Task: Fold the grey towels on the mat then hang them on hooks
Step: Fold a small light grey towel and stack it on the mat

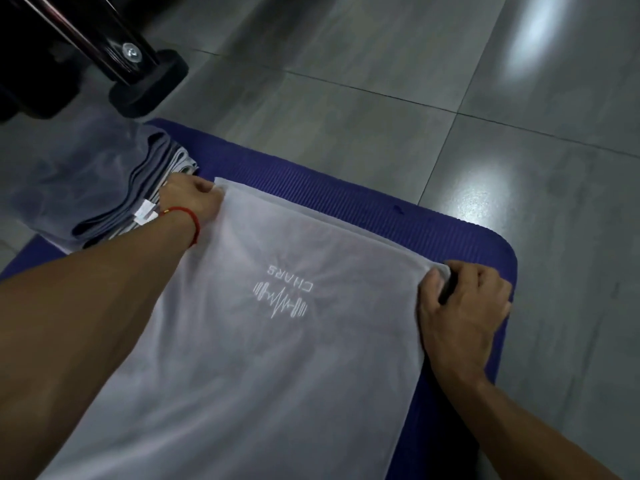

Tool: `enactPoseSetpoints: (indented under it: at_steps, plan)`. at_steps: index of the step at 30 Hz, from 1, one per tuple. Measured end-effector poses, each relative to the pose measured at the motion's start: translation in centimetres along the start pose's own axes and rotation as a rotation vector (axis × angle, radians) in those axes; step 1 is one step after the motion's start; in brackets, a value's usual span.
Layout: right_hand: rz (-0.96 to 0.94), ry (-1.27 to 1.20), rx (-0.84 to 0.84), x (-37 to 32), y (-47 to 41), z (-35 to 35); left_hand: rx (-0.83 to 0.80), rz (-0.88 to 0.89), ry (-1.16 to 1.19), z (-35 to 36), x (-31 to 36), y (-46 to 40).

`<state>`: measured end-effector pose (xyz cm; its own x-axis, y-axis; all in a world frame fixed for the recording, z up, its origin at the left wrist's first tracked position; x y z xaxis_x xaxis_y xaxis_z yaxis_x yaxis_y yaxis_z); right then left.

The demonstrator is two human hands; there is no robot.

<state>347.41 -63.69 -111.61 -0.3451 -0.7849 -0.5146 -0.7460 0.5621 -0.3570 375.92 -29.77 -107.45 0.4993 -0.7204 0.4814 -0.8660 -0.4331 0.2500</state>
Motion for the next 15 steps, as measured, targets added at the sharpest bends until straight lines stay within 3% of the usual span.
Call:
enactPoseSetpoints:
  at_steps: [3, 15]
  plan:
    - [-0.003, -0.002, -0.007, -0.3, -0.1, 0.0, -0.107, -0.020, 0.165, -0.7, -1.1, 0.0]
    - [-0.041, -0.171, -0.145, -1.2, 0.4, -0.6, -0.241, 0.225, 0.501, -11.6, -6.7, 8.0]
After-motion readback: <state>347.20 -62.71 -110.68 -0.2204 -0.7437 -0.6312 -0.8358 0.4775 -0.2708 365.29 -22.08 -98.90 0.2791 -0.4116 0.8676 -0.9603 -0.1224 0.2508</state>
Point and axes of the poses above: each hand's wrist, its own y-axis away from the middle knuckle, its own z-axis out of the palm, x = y × z, the point moved 7 cm from there along -y, towards the middle knuckle, and after that the axes turned 15 degrees about -z, right-handed, at the moved point
